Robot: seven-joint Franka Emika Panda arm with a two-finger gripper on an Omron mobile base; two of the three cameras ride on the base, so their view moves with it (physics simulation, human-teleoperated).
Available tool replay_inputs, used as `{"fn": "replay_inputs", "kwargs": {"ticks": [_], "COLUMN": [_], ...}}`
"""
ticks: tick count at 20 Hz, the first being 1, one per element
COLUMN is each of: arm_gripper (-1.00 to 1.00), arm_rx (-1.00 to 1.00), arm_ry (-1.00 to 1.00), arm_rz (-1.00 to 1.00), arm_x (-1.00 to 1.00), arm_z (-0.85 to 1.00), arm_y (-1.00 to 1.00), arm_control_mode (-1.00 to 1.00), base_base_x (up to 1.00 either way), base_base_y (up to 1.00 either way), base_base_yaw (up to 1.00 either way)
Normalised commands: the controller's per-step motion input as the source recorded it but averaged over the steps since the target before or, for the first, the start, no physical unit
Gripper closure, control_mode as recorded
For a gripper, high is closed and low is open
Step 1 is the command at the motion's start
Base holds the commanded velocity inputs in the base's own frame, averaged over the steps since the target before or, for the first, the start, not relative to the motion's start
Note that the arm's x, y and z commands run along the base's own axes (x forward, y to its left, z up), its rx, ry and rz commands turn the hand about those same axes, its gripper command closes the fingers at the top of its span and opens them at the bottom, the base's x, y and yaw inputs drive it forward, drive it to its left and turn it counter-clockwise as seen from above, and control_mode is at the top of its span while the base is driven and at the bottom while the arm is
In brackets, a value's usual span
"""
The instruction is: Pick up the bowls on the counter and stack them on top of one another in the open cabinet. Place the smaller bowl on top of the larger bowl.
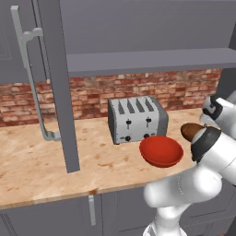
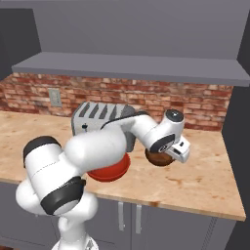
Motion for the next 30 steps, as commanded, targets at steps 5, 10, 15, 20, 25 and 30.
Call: {"fn": "replay_inputs", "kwargs": {"ticks": [5,10,15,20,25,30], "arm_gripper": [-1.00,-1.00,-1.00,-1.00,-1.00,-1.00], "arm_rx": [0.07,0.05,0.05,0.06,0.06,0.07], "arm_ry": [0.00,0.00,0.00,0.00,0.00,0.00], "arm_rz": [0.00,0.00,0.00,0.00,0.00,0.00], "arm_x": [0.07,0.11,0.15,0.15,0.17,0.12], "arm_z": [-0.18,-0.19,-0.19,-0.20,-0.20,-0.17], "arm_y": [-0.20,-0.06,-0.02,-0.03,-0.02,-0.05], "arm_control_mode": [-1.00,-1.00,-1.00,-1.00,-1.00,-1.00], "base_base_x": [0.00,0.00,0.00,0.00,0.00,0.00], "base_base_y": [0.00,0.00,0.00,0.00,0.00,0.00], "base_base_yaw": [0.00,0.00,0.00,0.00,0.00,0.00]}}
